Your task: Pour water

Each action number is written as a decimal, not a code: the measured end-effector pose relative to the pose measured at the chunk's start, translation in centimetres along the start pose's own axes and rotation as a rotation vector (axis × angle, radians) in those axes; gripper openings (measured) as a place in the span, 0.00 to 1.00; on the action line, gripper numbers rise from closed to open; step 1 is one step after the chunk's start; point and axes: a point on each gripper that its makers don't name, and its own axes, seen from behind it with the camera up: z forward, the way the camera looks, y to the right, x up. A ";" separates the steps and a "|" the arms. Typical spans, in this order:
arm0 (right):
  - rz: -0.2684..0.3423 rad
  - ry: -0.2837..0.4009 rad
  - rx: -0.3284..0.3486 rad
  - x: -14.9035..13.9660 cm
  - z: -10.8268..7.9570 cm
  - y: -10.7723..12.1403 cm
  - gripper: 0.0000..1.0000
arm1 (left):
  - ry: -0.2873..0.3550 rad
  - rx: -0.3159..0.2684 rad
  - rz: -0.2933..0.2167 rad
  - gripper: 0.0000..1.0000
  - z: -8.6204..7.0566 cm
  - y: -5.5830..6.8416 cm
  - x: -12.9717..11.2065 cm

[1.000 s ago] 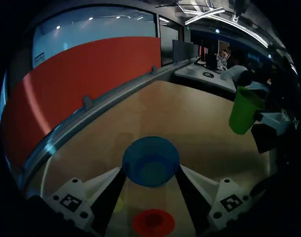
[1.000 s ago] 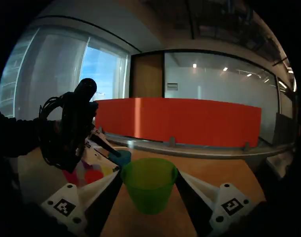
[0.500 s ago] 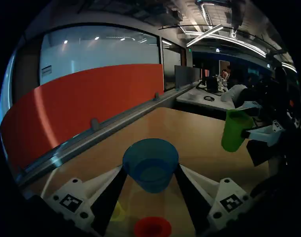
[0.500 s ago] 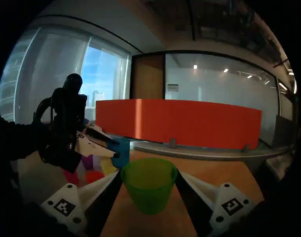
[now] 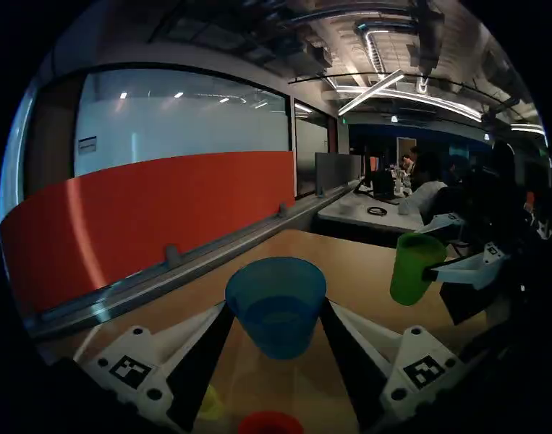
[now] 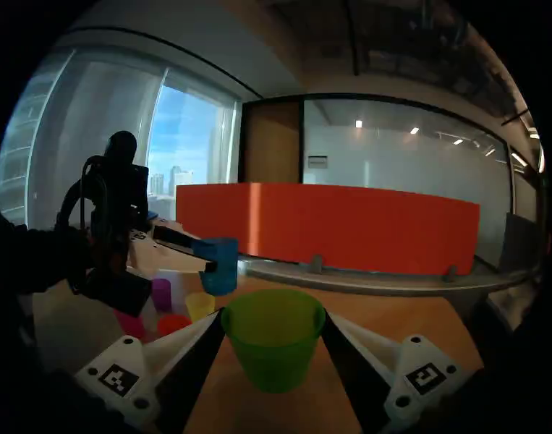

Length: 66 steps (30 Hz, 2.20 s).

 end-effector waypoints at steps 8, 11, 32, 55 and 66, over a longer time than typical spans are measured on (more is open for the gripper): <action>0.002 0.002 0.000 0.0 0.0 0.0 0.93 | 0.063 -0.022 -0.031 0.85 -0.2 0.2 1.4; 0.001 0.001 -0.001 0.0 0.0 0.1 0.93 | 0.067 -0.019 -0.039 0.85 -0.2 0.0 1.4; -0.005 0.002 0.021 0.5 0.3 -1.3 0.93 | 0.090 0.018 0.015 0.85 -3.3 -0.8 1.7; 0.000 0.011 0.152 0.6 2.4 -5.4 0.93 | 0.176 0.183 0.194 0.85 -13.6 -3.1 3.6; -0.006 0.011 0.235 0.5 3.7 -8.2 0.93 | 0.196 0.234 0.230 0.84 -16.7 -3.3 3.8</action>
